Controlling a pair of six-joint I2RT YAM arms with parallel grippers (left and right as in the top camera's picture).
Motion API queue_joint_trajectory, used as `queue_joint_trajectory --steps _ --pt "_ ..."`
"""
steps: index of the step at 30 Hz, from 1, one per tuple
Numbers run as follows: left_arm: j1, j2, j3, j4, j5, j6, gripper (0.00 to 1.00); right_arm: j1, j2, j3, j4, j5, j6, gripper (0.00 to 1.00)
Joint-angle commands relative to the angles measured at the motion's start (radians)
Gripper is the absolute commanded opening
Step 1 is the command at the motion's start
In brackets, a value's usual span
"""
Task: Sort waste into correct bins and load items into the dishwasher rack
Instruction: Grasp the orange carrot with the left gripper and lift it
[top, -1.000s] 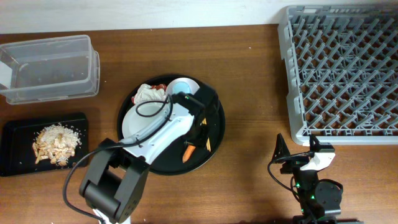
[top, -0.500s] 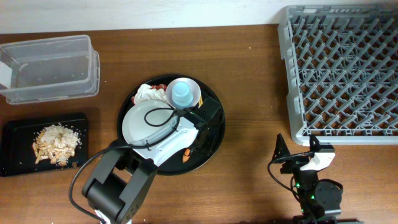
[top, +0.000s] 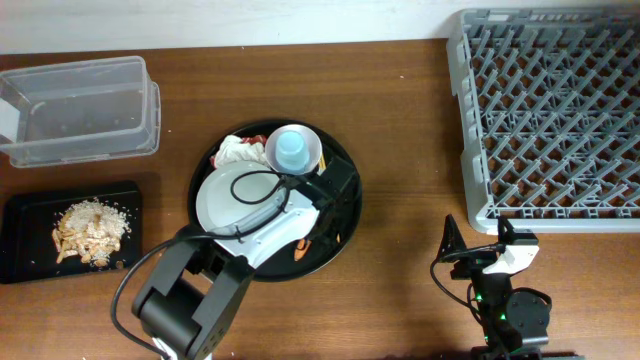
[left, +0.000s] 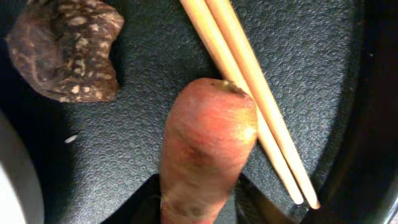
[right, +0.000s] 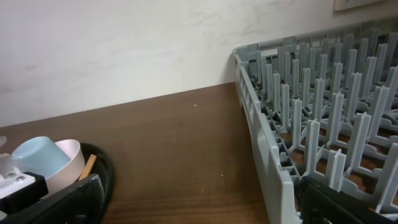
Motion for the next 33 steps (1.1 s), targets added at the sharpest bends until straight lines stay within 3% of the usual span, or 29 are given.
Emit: queue_joint_trajectory --steps 1,13,19,23,30,33 --pt "0.003 -0.001 -0.026 0.006 -0.038 0.005 0.27 0.005 -0.008 -0.007 -0.004 0.008 -0.01 0.98" --pt "0.013 -0.059 0.093 -0.14 -0.051 0.005 0.24 0.005 -0.008 -0.007 -0.004 0.008 -0.01 0.98" --pt "0.096 -0.151 0.205 -0.227 -0.08 0.004 0.24 0.005 -0.008 -0.007 -0.004 0.008 -0.01 0.98" --pt "0.254 -0.227 0.225 -0.244 -0.081 -0.01 0.24 0.005 -0.008 -0.007 -0.004 0.008 -0.01 0.98" --pt "0.656 -0.243 0.225 -0.238 -0.08 -0.227 0.24 0.005 -0.008 -0.007 -0.004 0.008 -0.01 0.98" --pt "0.781 -0.234 0.225 -0.211 -0.08 -0.264 0.24 0.005 -0.008 -0.007 -0.004 0.008 -0.01 0.98"
